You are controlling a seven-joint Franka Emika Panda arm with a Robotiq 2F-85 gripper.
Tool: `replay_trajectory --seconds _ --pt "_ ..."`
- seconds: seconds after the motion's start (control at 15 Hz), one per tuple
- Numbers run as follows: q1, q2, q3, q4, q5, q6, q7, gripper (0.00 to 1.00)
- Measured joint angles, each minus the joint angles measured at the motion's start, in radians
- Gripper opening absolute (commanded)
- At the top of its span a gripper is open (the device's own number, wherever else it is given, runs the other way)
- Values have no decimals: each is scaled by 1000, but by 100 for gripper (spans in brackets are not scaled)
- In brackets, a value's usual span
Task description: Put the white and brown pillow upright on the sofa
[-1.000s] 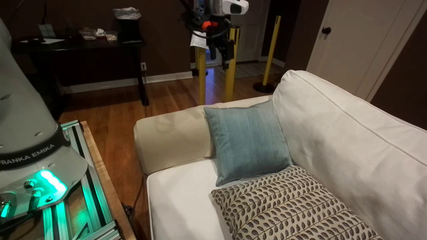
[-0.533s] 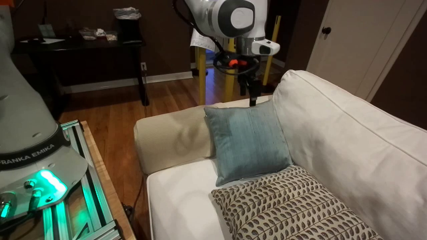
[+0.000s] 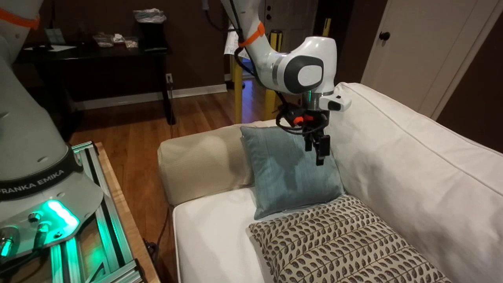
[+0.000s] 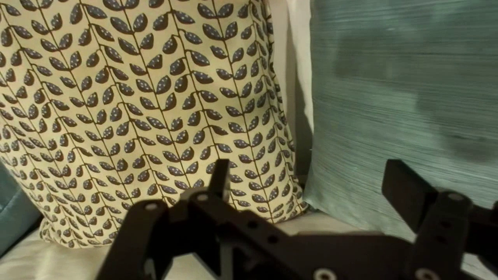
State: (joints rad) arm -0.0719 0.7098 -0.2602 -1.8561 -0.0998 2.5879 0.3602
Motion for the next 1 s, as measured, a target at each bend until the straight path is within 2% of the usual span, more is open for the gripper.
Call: replay_trajectory --seconds 0.27,0.47,1.0 --pt "8 152 -40 107 -1 0 17 100" --pt "35 236 -99 178 -1 -3 74 100" --pt "45 267 -117 211 -4 -5 75 100"
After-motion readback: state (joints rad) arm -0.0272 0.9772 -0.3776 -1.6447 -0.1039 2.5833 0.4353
